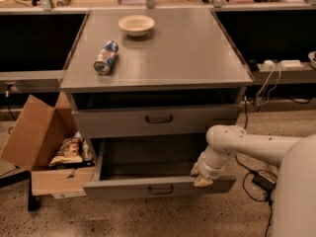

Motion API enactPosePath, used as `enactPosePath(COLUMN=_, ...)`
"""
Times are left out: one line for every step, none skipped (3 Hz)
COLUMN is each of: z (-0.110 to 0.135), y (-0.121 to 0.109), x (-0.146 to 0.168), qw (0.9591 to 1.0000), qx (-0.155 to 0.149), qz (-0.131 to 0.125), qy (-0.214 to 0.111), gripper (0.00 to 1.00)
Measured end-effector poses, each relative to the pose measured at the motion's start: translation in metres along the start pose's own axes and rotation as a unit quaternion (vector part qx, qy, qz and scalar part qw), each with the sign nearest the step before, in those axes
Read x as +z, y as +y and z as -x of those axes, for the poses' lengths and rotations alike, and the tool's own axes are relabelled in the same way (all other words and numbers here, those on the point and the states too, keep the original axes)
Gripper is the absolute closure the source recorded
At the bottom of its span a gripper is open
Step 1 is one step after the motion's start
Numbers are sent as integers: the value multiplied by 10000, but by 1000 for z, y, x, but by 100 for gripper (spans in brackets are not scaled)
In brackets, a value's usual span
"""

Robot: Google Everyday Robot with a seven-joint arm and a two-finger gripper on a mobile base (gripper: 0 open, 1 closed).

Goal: Open middle drawer

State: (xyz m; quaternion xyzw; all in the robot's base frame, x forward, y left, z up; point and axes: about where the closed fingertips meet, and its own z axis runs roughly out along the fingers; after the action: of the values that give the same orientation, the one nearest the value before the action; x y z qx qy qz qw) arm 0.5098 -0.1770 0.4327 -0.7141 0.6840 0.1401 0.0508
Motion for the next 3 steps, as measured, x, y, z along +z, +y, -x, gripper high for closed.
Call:
enactPosePath(z=2, y=2, x=-1, qw=10000, qx=32, qz=-2, qy=-39, gripper=100)
enactPosePath(z=2, y=8, x=1, qw=9999, qx=94, qz=25, qy=-95, gripper=100)
enactPosePath(z=3, y=9, x=0, qw=9999, qx=109, qz=29, qy=-107, gripper=100)
